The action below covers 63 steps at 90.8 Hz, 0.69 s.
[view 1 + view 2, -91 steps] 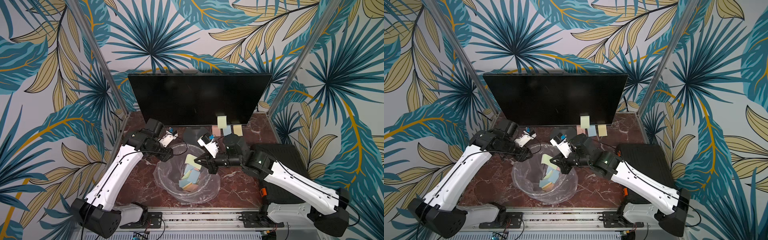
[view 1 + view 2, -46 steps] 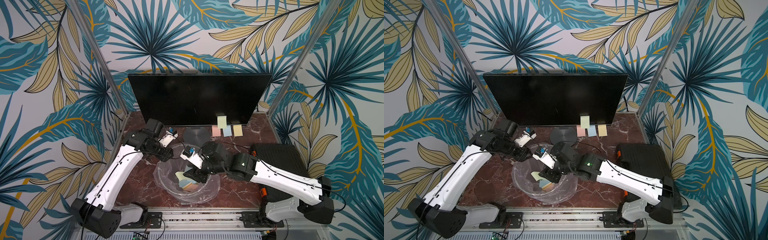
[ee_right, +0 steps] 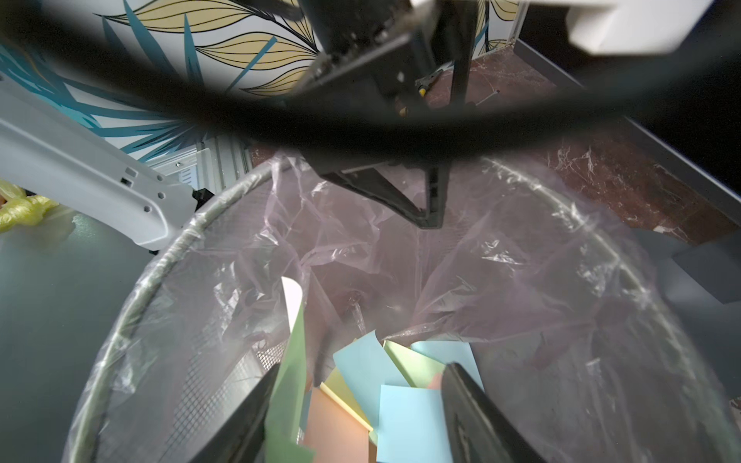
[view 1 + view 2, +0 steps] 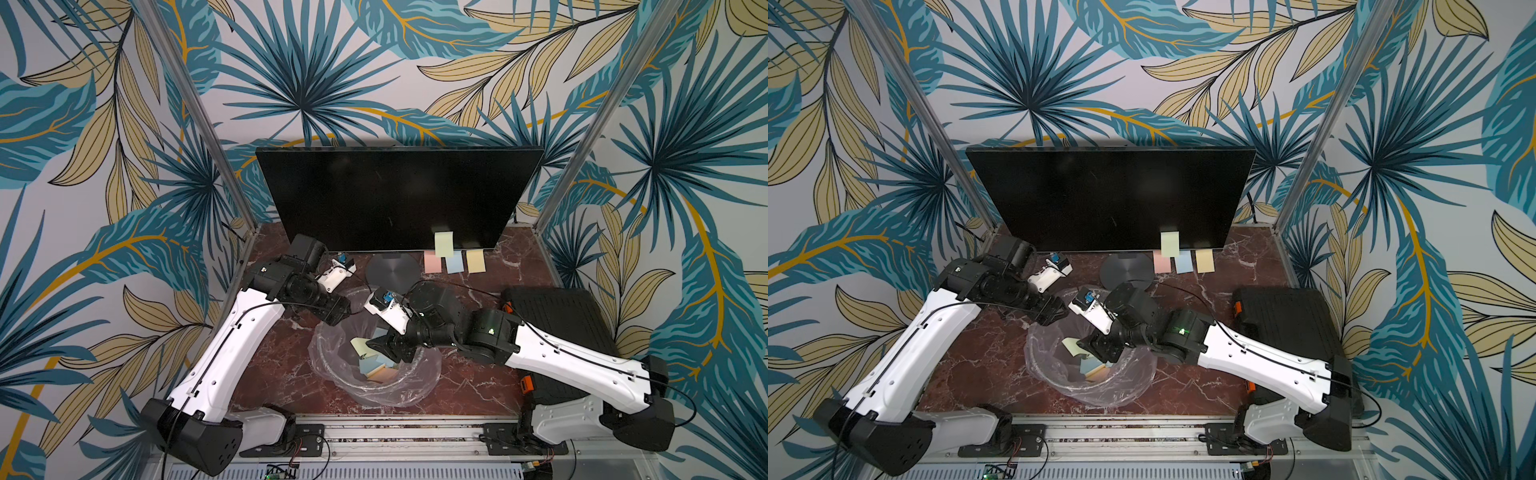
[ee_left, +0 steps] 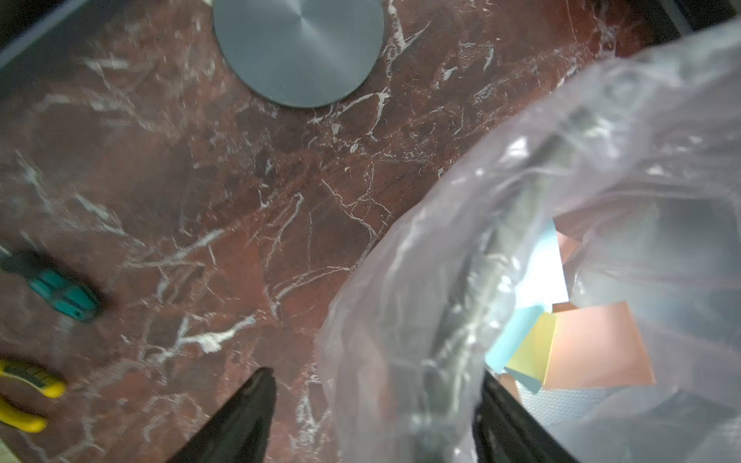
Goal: Remove the sticky note from the monitor
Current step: Place the sticky note in the trash bin.
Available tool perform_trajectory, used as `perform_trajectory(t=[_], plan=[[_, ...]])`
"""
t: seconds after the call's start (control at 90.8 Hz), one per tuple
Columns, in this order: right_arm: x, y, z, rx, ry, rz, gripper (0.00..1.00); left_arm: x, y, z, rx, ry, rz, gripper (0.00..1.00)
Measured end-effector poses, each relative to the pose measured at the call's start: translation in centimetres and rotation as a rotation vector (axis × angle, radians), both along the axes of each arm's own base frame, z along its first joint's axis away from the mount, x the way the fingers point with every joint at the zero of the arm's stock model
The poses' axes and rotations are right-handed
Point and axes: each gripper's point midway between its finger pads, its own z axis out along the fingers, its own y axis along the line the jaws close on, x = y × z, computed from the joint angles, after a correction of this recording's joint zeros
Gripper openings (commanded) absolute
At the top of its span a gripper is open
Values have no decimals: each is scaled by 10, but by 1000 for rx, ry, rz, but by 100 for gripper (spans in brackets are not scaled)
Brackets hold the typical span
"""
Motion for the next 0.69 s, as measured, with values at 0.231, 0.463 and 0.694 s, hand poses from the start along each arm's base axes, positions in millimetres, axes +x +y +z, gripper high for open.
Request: perform_trajectory(t=[0.231,0.463,0.694], plan=[[2,-1,6,35,-14,-19,67,-10,-9,46,-77,-113,-88,100],[6,1,8,64,-6,-38,67,-48,-15,94,-164,-224,-225,100],[8,3,12,90,3,-42,67,-76,-18,81,-191,-189,-324,100]])
